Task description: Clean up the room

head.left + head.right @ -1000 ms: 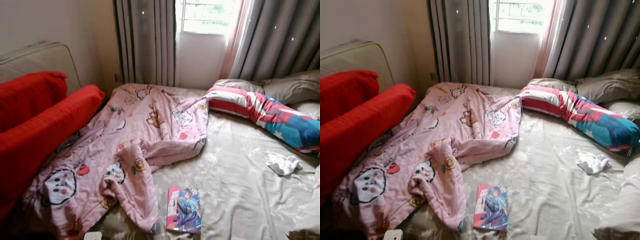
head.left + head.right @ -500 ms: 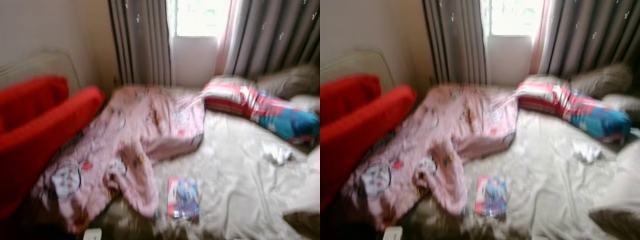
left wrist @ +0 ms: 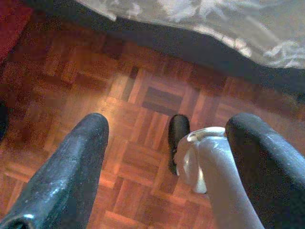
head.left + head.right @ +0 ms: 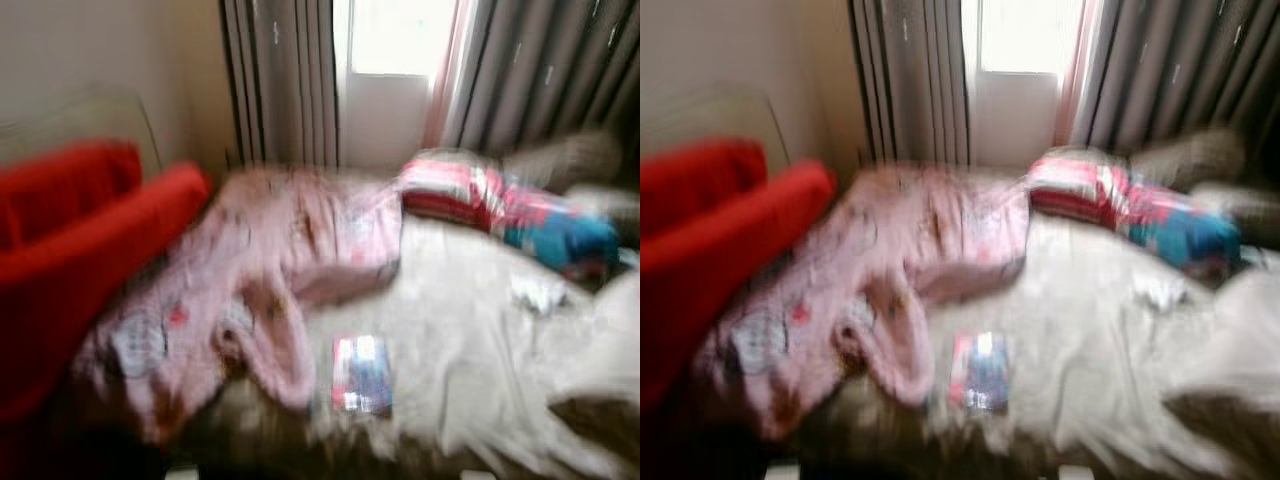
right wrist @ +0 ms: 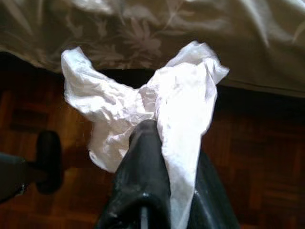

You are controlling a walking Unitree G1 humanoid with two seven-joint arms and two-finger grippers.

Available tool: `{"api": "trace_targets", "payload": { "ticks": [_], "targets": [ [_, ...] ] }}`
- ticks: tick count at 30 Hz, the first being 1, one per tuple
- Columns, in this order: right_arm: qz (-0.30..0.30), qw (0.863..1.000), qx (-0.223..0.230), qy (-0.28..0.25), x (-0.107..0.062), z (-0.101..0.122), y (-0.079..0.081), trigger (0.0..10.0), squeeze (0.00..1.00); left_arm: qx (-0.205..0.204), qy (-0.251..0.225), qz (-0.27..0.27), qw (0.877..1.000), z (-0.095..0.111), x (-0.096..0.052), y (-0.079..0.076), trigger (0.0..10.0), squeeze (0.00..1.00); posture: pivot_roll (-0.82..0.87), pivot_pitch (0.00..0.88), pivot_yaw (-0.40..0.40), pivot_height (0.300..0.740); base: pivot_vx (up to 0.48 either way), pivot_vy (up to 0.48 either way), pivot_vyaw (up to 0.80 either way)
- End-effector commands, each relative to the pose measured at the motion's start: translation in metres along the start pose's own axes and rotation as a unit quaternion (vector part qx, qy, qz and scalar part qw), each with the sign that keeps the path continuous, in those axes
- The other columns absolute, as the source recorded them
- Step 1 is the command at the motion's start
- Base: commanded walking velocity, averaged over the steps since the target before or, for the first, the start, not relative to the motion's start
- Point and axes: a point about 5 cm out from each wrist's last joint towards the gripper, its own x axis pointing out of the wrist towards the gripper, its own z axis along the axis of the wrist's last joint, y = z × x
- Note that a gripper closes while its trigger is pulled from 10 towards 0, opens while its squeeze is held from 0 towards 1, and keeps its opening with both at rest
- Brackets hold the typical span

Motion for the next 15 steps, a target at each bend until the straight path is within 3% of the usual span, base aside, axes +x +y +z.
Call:
{"api": "trace_targets", "payload": {
  "ticks": [1,11,15],
  "targets": [
    [0.002,1.0,0.004,0.0,0.0,-0.0008,0.0024,10.0,0.0,0.009,-0.006,-0.002,1.0,0.0064,0.001,0.0013,10.0,0.0,0.02,0.0,-0.015,0.74,0.0,0.0,0.0],
    [0.009,1.0,-0.005,-0.006,-0.0001,0.0005,0.0014,10.0,0.0,0.002,-0.001,0.001,1.0,0.0024,0.0003,0.0013,10.0,0.0,-0.01,0.0,-0.013,0.74,0.0,0.0,0.0],
    [0.012,1.0,-0.009,-0.014,-0.0002,0.002,0.0013,10.0,0.0,0.001,-0.001,0.001,1.0,0.0025,0.0003,0.0016,10.0,0.0,-0.01,0.0,-0.014,0.74,0.0,0.0,0.75]
  ]
}}
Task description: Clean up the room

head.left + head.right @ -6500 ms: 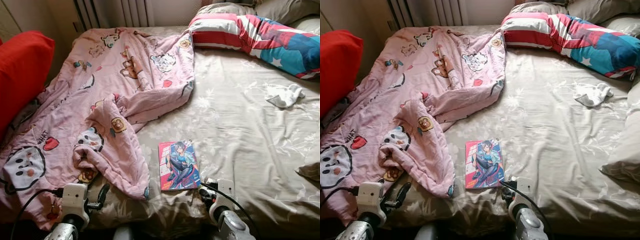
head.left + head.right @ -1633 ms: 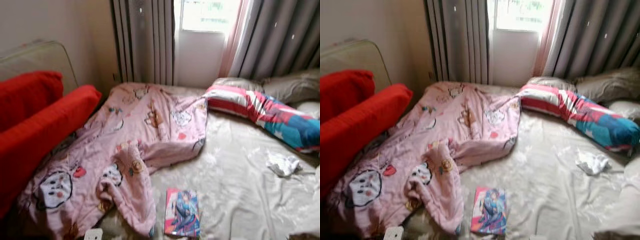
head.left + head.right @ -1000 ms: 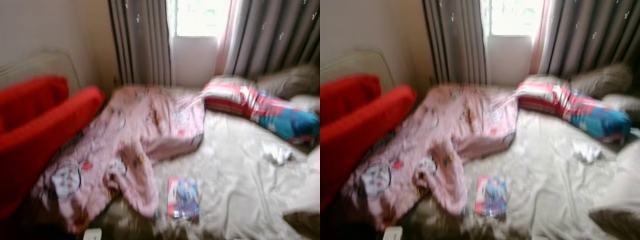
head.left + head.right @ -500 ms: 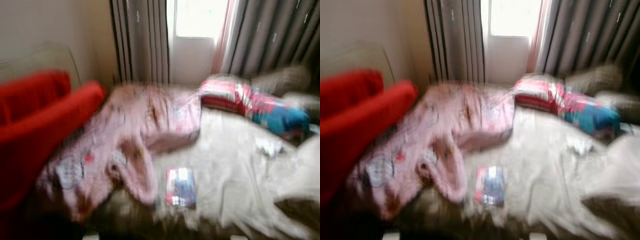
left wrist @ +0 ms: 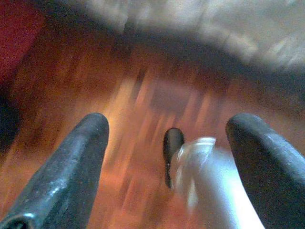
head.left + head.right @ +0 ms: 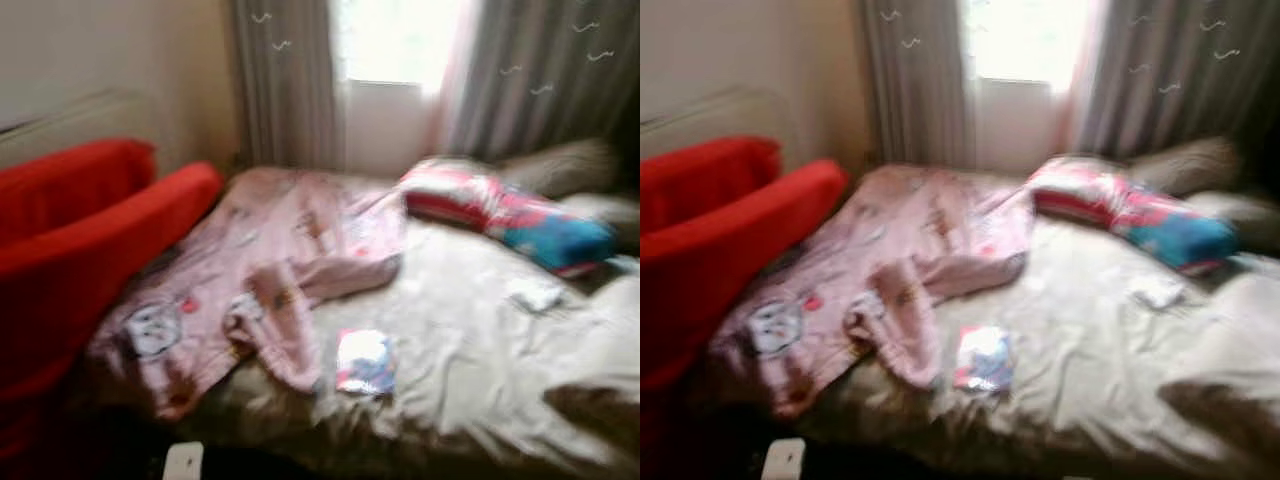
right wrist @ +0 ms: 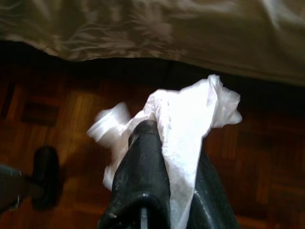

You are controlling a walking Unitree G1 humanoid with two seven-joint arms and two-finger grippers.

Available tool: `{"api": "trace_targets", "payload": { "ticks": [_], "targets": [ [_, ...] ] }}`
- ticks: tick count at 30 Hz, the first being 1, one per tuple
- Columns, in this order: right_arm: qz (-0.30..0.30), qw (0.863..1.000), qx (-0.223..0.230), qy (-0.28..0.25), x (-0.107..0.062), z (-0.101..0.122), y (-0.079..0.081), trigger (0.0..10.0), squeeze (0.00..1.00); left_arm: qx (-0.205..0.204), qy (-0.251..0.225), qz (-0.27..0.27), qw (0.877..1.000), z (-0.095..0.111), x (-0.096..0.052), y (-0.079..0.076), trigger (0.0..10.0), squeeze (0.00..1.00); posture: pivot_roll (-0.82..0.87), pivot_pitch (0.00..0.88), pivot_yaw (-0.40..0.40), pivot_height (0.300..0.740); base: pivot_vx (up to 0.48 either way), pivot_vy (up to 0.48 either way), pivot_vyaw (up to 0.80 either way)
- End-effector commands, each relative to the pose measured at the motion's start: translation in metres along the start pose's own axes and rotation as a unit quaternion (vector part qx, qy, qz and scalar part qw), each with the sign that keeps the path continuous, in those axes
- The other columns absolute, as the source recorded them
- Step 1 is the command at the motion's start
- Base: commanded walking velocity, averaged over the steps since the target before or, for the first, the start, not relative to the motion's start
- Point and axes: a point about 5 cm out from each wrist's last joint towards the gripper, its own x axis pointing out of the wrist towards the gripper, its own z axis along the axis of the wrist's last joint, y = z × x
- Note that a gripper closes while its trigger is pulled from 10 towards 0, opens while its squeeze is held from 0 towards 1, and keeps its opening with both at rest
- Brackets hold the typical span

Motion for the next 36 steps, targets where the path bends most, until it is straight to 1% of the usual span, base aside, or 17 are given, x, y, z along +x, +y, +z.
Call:
{"api": "trace_targets", "payload": {
  "ticks": [1,13,28,36],
  "targets": [
    [0.009,1.0,0.004,-0.014,0.002,0.008,0.006,10.0,0.0,0.008,-0.009,0.003,1.0,0.008,0.001,0.004,10.0,0.0,-0.01,0.0,-0.015,0.74,0.0,0.0,0.78],
    [0.022,1.0,-0.003,-0.011,0.002,0.008,0.011,10.0,0.0,0.008,-0.012,0.007,1.0,0.01,0.001,0.007,10.0,0.0,0.03,0.0,-0.013,0.74,0.0,0.0,0.79],
    [0.024,1.0,-0.003,-0.009,0.002,0.005,0.011,10.0,0.0,0.005,-0.007,0.009,1.0,0.007,0.001,0.007,10.0,0.0,0.03,0.0,-0.024,0.74,0.0,0.0,0.79],
    [0.022,1.0,-0.005,0.003,0.0,-0.002,0.008,10.0,0.0,-0.001,-0.007,0.013,1.0,0.008,0.001,0.007,10.0,0.0,0.04,0.0,-0.024,0.74,0.0,0.0,0.8]
  ]
}}
